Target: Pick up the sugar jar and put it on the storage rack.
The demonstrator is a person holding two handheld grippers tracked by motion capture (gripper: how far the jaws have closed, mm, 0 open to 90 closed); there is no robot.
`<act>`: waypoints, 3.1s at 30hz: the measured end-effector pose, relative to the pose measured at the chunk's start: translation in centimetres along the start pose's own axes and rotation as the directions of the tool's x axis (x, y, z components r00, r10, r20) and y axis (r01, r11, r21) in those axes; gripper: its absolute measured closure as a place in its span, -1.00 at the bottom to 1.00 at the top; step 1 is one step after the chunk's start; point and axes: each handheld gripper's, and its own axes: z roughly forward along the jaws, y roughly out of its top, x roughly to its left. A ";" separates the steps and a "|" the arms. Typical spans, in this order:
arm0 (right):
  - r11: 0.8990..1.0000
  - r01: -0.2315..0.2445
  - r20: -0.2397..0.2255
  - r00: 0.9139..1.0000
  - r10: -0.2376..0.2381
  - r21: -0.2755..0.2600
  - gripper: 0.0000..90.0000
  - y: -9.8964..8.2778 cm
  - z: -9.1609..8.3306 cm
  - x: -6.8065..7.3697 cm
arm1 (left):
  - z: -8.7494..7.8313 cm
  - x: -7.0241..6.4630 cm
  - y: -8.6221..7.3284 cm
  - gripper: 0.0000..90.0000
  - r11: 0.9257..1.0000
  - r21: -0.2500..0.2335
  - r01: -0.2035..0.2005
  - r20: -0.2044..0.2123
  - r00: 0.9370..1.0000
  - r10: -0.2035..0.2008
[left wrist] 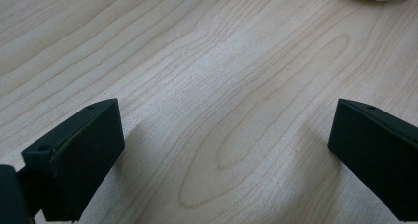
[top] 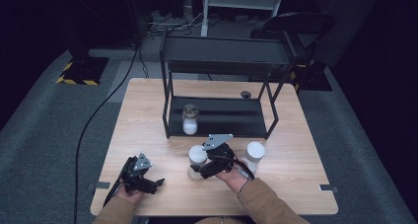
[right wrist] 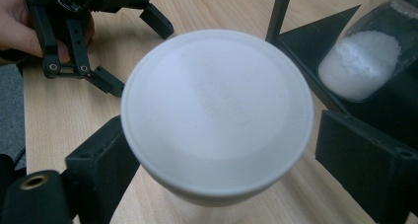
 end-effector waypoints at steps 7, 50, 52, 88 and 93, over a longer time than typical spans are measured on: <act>1.000 0.005 -0.035 0.999 -0.005 0.019 -0.39 0.2 0.5 -0.6 | 0.0 0.0 0.0 -1.00 1.000 0.000 0.000 0.000 1.000 0.000; 0.992 0.040 0.049 0.998 -0.046 0.120 -0.25 8.4 -2.7 -3.0 | -0.1 0.1 0.0 -1.00 1.000 0.001 -0.003 0.003 1.000 0.003; 0.992 0.028 0.068 0.997 -0.037 0.123 -0.25 8.6 -2.7 -3.6 | -0.1 0.1 0.0 -1.00 1.000 0.001 -0.003 0.003 1.000 0.003; 0.958 -0.223 0.225 0.957 0.181 0.181 -0.25 10.0 0.5 -11.8 | -0.1 0.0 -0.1 -1.00 1.000 0.000 -0.002 0.003 1.000 0.002; 0.943 -0.252 0.251 0.948 0.196 0.216 -0.25 10.4 1.3 -12.2 | -0.1 0.0 -0.1 -1.00 1.000 0.000 -0.003 0.002 1.000 0.003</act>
